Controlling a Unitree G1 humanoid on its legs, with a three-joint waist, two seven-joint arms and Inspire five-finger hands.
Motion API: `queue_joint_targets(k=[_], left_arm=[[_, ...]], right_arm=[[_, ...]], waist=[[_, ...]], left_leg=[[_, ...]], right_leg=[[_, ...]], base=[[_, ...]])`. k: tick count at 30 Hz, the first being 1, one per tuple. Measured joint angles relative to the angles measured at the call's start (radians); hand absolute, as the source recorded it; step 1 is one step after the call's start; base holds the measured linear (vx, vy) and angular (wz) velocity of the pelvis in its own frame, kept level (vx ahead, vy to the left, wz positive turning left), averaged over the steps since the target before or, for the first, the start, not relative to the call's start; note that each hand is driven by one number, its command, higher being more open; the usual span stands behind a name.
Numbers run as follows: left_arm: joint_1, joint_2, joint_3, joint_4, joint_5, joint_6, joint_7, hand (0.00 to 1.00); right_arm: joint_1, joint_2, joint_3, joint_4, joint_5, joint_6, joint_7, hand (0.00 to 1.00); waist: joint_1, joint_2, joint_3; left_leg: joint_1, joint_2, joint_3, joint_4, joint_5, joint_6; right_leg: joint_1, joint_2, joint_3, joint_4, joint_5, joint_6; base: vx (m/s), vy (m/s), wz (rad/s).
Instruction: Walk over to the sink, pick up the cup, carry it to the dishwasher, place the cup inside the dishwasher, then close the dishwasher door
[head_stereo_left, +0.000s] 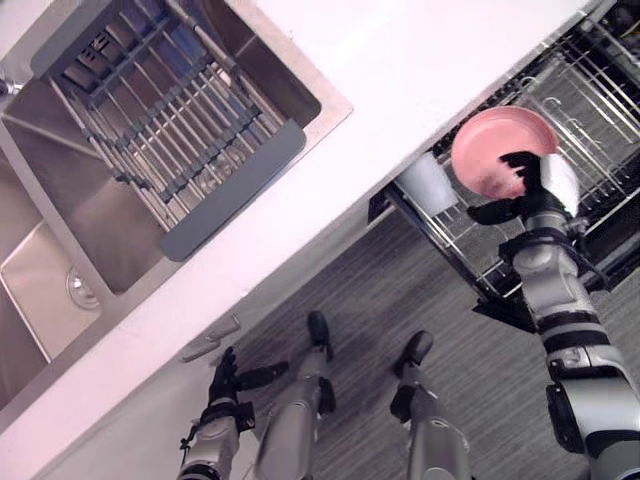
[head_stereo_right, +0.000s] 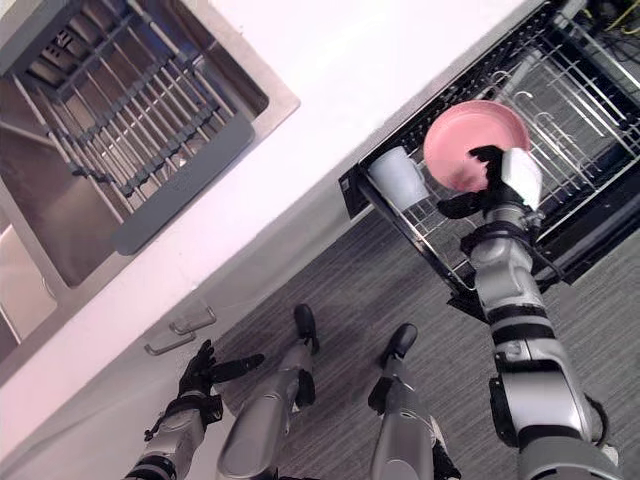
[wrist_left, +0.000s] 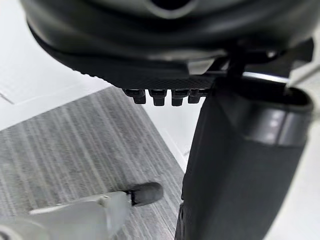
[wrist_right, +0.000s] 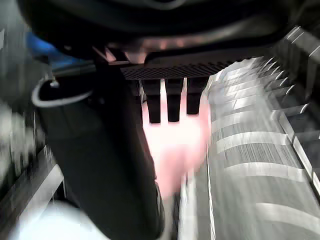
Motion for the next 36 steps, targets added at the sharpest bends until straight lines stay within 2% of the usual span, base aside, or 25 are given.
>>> queue_joint_targets(k=[2, 5, 8, 10, 11, 12, 14, 17, 19, 21, 22, 25, 28, 30, 31, 33, 35, 36], left_arm=[[0.022, 0.000, 0.007, -0.033, 0.016, 0.016, 0.000, 1.00], [0.048, 0.001, 0.022, -0.051, 0.029, 0.026, -0.003, 1.00], [0.055, 0.001, 0.032, -0.051, 0.047, 0.026, -0.020, 1.00], [0.058, 0.000, 0.038, -0.049, 0.047, 0.027, -0.022, 1.00], [0.067, 0.001, 0.040, -0.045, 0.047, 0.030, -0.022, 1.00], [0.082, 0.003, 0.041, -0.047, 0.047, 0.030, -0.022, 1.00], [0.089, 0.004, 0.040, -0.046, 0.044, 0.031, -0.021, 1.00], [0.089, 0.001, 0.021, -0.046, 0.037, 0.038, -0.021, 1.00], [0.089, -0.009, -0.008, -0.039, 0.035, 0.047, -0.019, 1.00], [0.089, -0.029, -0.043, -0.031, 0.015, 0.055, -0.011, 1.00], [0.089, -0.037, -0.046, -0.031, 0.013, 0.056, -0.009, 1.00], [0.088, -0.069, -0.088, -0.040, -0.006, 0.048, 0.013, 1.00], [0.090, -0.081, -0.121, -0.035, -0.008, 0.053, 0.014, 1.00], [0.089, -0.087, -0.124, -0.032, -0.031, 0.058, 0.013, 1.00], [0.089, -0.095, -0.137, -0.036, -0.035, 0.055, 0.009, 1.00], [0.089, -0.102, -0.153, -0.039, -0.041, 0.050, 0.002, 1.00], [0.092, -0.122, -0.160, -0.038, -0.045, 0.037, -0.008, 1.00], [0.097, -0.130, -0.160, -0.037, -0.046, 0.029, -0.018, 1.00]], right_arm=[[0.067, 0.013, -0.109, -0.127, 0.019, -0.035, -0.040, 1.00], [0.101, 0.017, -0.218, -0.185, 0.047, -0.077, -0.109, 1.00], [0.119, 0.008, -0.347, -0.171, 0.161, -0.090, -0.182, 1.00], [0.122, -0.009, -0.383, -0.127, 0.220, -0.090, -0.203, 1.00], [0.124, -0.018, -0.402, -0.084, 0.274, -0.086, -0.206, 0.00], [0.124, -0.027, -0.405, -0.038, 0.334, -0.078, -0.205, 0.00], [0.129, -0.048, -0.405, 0.035, 0.438, -0.062, -0.193, 0.00], [0.128, -0.071, -0.404, 0.120, 0.574, -0.028, -0.143, 0.00], [0.117, -0.081, -0.400, 0.124, 0.590, -0.003, -0.103, 0.00], [0.047, -0.109, -0.361, 0.124, 0.615, 0.018, -0.053, 0.00], [0.027, -0.122, -0.342, 0.124, 0.614, 0.020, -0.039, 0.00], [-0.073, -0.182, -0.270, 0.100, 0.618, 0.021, 0.037, 0.00], [-0.092, -0.205, -0.264, 0.104, 0.636, 0.026, 0.041, 0.00], [-0.107, -0.206, -0.251, 0.110, 0.643, 0.026, 0.058, 0.00], [-0.141, -0.208, -0.235, 0.149, 0.642, 0.026, 0.075, 0.00], [-0.173, -0.211, -0.222, 0.188, 0.641, 0.023, 0.085, 0.00], [-0.183, -0.231, -0.205, 0.249, 0.623, 0.021, 0.086, 0.00], [-0.184, -0.241, -0.189, 0.284, 0.601, 0.021, 0.087, 0.00]], waist=[[-0.022, -0.014, 0.000], [-0.045, -0.042, -0.008], [-0.069, -0.061, -0.017], [-0.080, -0.065, -0.017], [-0.090, -0.065, -0.017], [-0.102, -0.065, -0.017], [-0.104, -0.064, -0.018], [-0.103, -0.044, -0.021], [-0.101, -0.015, -0.019], [-0.090, 0.025, -0.016], [-0.084, 0.035, -0.015], [-0.054, 0.104, -0.009], [-0.037, 0.125, -0.011], [-0.037, 0.127, -0.012], [-0.037, 0.129, -0.014], [-0.036, 0.137, -0.019], [-0.033, 0.158, -0.035], [-0.033, 0.169, -0.043]], left_leg=[[0.037, 0.004, 0.012, 0.000, -0.006, -0.002], [0.098, 0.007, 0.042, 0.000, -0.022, -0.013], [0.119, 0.008, 0.061, -0.001, -0.026, -0.016], [0.127, 0.008, 0.072, -0.002, -0.026, -0.016], [0.133, 0.008, 0.082, -0.005, -0.027, -0.016], [0.134, 0.008, 0.090, -0.006, -0.027, -0.016], [0.117, 0.008, 0.102, -0.006, -0.027, -0.016], [0.062, 0.004, 0.102, -0.005, -0.022, -0.011], [0.039, -0.003, 0.102, -0.001, -0.018, -0.007], [0.014, -0.020, 0.094, -0.001, -0.016, -0.002], [0.007, -0.024, 0.089, -0.001, -0.017, -0.001], [-0.030, -0.041, 0.059, -0.001, -0.013, 0.006], [-0.042, -0.049, 0.037, -0.001, -0.011, 0.010], [-0.044, -0.056, 0.013, 0.000, -0.010, 0.011], [-0.042, -0.063, -0.039, 0.000, -0.010, 0.011], [-0.042, -0.069, -0.076, 0.000, -0.009, 0.011], [-0.033, -0.080, -0.135, 0.002, -0.002, 0.009], [-0.021, -0.087, -0.173, 0.001, 0.003, 0.010]], right_leg=[[0.029, 0.005, 0.019, -0.005, 0.003, 0.000], [0.069, 0.013, 0.052, -0.008, 0.003, 0.000], [0.079, 0.014, 0.074, -0.008, 0.001, 0.001], [0.079, 0.012, 0.085, -0.007, 0.002, 0.002], [0.078, 0.011, 0.095, -0.007, 0.004, 0.004], [0.072, 0.009, 0.105, -0.007, 0.005, 0.005], [0.045, 0.010, 0.122, -0.009, 0.010, 0.007], [-0.006, 0.011, 0.132, -0.031, 0.041, 0.000], [-0.023, 0.009, 0.135, -0.051, 0.063, 0.002], [-0.050, 0.003, 0.158, -0.075, 0.092, 0.006], [-0.059, 0.001, 0.164, -0.081, 0.100, 0.007], [-0.087, -0.009, 0.168, -0.107, 0.128, 0.011], [-0.095, -0.016, 0.160, -0.107, 0.129, 0.013], [-0.095, -0.022, 0.154, -0.103, 0.130, 0.014], [-0.094, -0.030, 0.147, -0.095, 0.129, 0.015], [-0.091, -0.042, 0.134, -0.084, 0.125, 0.019], [-0.070, -0.063, 0.087, -0.037, 0.090, 0.026], [-0.056, -0.082, 0.056, 0.015, 0.055, 0.032]], base=[[0.07, 0.006, -0.22], [0.05, 0.006, -0.34], [0.02, 0.007, -0.20], [0.01, 0.006, -0.18], [0.01, -0.001, -0.23], [0.01, -0.001, -0.25], [0.01, -0.007, -0.24], [0.01, -0.009, -0.09], [0.01, 0.001, -0.03], [0.03, 0.015, -0.19], [0.01, 0.025, -0.21], [-0.02, 0.036, 0.01], [-0.01, 0.031, 0.09], [0.02, 0.036, 0.08], [0.03, 0.044, 0.10], [0.02, 0.051, 0.24], [0.02, 0.067, 0.67], [0.02, 0.073, 0.79]])
